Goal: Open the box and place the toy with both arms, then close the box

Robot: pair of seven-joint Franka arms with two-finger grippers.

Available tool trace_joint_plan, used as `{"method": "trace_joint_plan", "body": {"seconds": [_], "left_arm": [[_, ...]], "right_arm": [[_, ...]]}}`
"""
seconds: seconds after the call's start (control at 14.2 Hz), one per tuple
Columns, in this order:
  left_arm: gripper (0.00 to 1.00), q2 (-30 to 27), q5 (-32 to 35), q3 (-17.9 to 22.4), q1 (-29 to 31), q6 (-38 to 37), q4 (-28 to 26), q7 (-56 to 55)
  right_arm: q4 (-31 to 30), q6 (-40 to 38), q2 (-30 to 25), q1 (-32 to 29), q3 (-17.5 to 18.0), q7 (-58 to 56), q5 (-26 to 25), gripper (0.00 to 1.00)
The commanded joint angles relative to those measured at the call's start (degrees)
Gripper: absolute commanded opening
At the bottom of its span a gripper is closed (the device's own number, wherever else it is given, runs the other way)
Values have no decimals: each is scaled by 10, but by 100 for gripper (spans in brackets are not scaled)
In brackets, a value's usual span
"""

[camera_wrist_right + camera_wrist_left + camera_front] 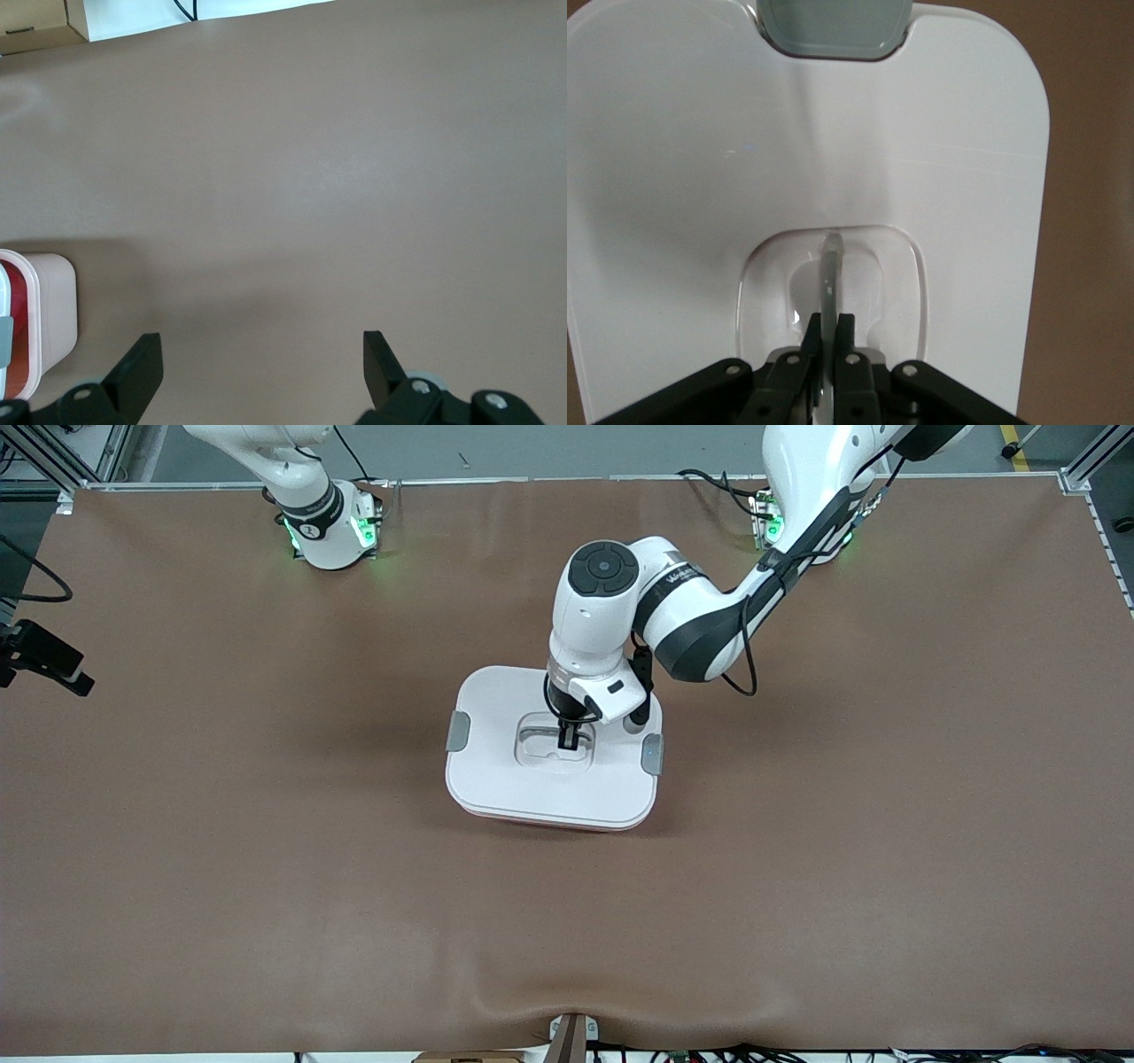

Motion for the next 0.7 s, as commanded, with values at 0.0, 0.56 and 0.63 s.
{"method": "trace_joint_plan", "body": {"seconds": [0.0, 0.56, 0.63], "left_arm": [[0, 0, 18, 1, -4, 9, -2, -1], [0, 1, 38, 1, -7, 10, -9, -7], [0, 4, 38, 1, -7, 11, -8, -8]], "right_arm": [[-6, 2, -1, -13, 13, -6, -8, 100], [4, 0, 12, -9, 13, -7, -8, 100], [5, 0, 13, -9, 13, -7, -8, 100]]}}
